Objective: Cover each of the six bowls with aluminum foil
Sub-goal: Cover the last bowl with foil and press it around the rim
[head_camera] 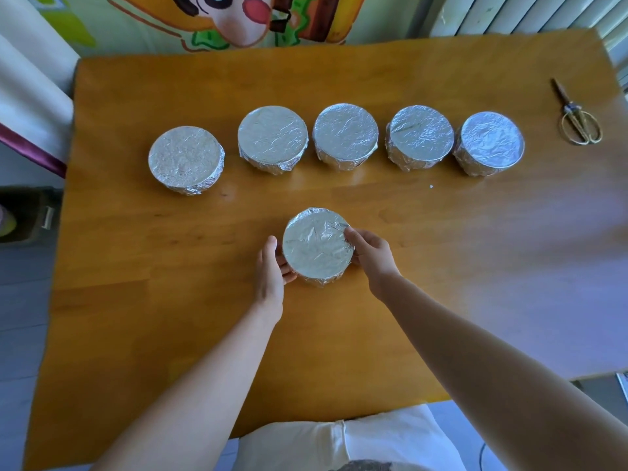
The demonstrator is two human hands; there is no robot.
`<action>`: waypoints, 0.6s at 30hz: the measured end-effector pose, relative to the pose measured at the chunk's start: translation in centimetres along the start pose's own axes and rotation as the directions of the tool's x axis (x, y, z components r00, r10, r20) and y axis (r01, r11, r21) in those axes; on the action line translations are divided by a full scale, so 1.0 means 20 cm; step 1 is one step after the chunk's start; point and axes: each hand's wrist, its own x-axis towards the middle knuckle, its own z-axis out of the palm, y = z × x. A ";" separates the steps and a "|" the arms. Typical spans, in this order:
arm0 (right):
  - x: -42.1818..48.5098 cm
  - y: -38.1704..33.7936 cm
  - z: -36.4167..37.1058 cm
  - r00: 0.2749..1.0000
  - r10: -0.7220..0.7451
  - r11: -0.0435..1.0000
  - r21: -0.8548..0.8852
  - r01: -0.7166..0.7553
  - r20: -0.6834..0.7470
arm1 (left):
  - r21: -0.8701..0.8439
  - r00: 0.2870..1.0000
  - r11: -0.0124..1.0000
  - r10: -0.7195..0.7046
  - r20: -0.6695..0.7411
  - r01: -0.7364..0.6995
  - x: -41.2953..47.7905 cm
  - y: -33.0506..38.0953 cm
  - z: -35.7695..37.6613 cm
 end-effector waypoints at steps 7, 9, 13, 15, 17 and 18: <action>0.07 -0.03 -0.45 0.996 0.011 0.999 0.046 -0.007 -0.083 | 0.042 0.992 0.997 -0.063 0.107 0.059 -0.11 -0.01 0.45; 0.09 -0.05 -0.61 0.996 0.015 0.999 0.044 -0.011 -0.091 | 0.048 0.988 0.996 -0.079 0.131 0.073 -0.13 -0.02 0.61; 0.14 -0.09 -1.01 0.996 0.041 0.997 0.075 -0.036 -0.073 | 0.014 0.982 0.994 -0.111 0.154 0.111 -0.18 -0.10 0.99; 0.16 -0.12 -1.21 0.996 0.050 0.995 0.087 -0.044 -0.069 | -0.020 0.978 0.990 -0.135 0.162 0.140 -0.22 -0.14 1.18; 0.19 -0.16 -1.44 0.996 0.053 0.993 0.113 -0.044 -0.076 | -0.054 0.969 0.984 -0.160 0.187 0.173 -0.26 -0.18 1.41; 0.20 -0.17 -1.52 0.996 0.053 0.991 0.127 -0.043 -0.078 | -0.068 0.966 0.981 -0.166 0.200 0.183 -0.27 -0.19 1.50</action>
